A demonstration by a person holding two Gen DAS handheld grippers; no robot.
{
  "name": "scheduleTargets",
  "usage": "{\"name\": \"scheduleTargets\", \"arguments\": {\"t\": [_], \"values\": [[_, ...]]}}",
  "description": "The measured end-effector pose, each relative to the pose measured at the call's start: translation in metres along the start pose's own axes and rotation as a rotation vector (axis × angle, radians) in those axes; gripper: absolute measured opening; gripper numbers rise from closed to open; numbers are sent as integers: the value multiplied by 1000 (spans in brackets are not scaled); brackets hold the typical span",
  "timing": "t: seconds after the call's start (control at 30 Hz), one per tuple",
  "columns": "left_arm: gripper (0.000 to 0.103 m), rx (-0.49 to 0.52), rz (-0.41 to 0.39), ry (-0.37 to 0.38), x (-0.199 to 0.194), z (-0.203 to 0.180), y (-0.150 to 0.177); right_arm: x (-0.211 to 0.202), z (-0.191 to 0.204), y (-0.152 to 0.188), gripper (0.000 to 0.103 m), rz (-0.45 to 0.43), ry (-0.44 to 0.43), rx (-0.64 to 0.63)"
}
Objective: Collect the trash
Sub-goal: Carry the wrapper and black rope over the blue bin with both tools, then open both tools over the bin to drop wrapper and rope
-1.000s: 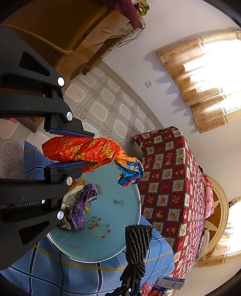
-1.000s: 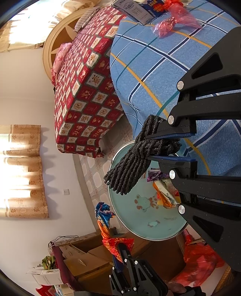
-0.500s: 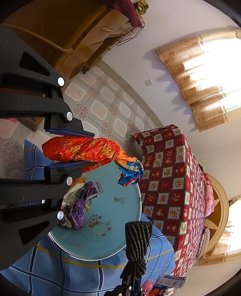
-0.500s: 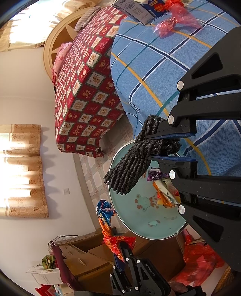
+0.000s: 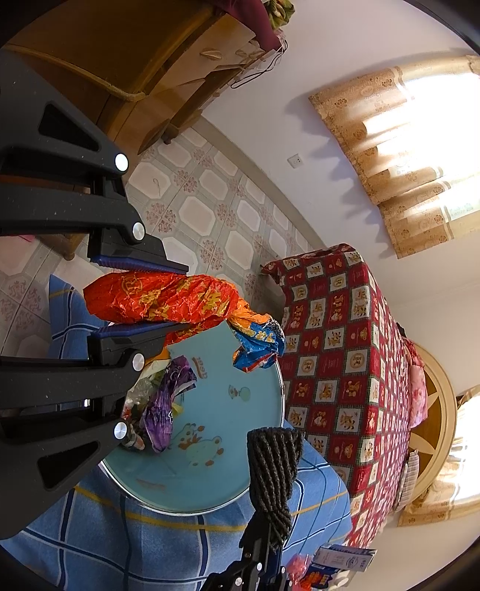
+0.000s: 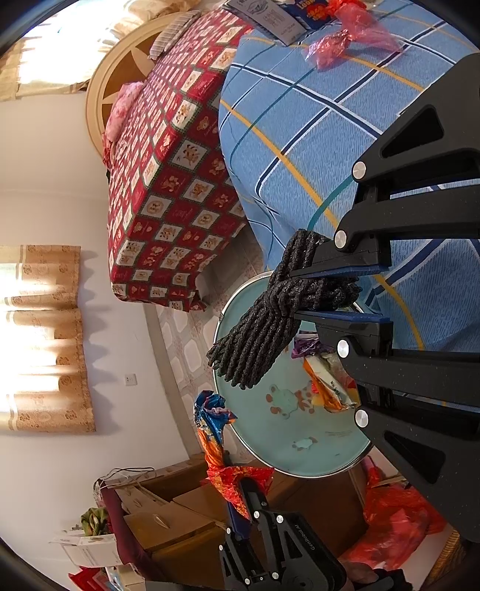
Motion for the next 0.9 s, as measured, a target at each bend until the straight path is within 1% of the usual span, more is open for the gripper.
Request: {"name": "scheduleTargets", "arguments": {"t": [0.07,0.13,0.17,0.2,0.23,0.3,0.33,0.4,0.53,0.7,0.9], "values": [[25,0,0,5,0,1,0,0,0,0,16,1,-2,1],[31,2,-1,24,1,-3,0,1,2,1,18,4,-19,4],[40,3,-4,25,0,-5,0,-1,3,1,20,-5,-31,9],[44,2,-8,30,-1,-7,0,0,5,2,27,-5,-31,10],[44,4,-8,46,-1,-10,1,0,5,2,31,-4,-31,11],[44,5,-7,60,-1,-13,1,0,7,4,32,-3,-31,14],[46,7,-8,61,-1,-15,1,1,7,4,34,-2,-32,15],[52,8,-10,60,-1,-16,1,0,8,5,37,-2,-30,18],[55,7,-13,55,-2,-16,2,0,8,6,40,-2,-29,19],[62,3,-15,50,-2,-13,1,0,7,6,41,-1,-29,17],[67,2,-17,47,-2,-11,1,-1,5,6,41,-2,-26,17]]}}
Point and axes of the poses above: each gripper's, at about its wrist camera, not at the fingertips, and x roughly the way its jaws point, z to its left, y to its underside, the point moved 1 cm from there along x, roughly the way its jaws point, and after that the axes turned 11 degrees about -z, right-handed, at the moved point
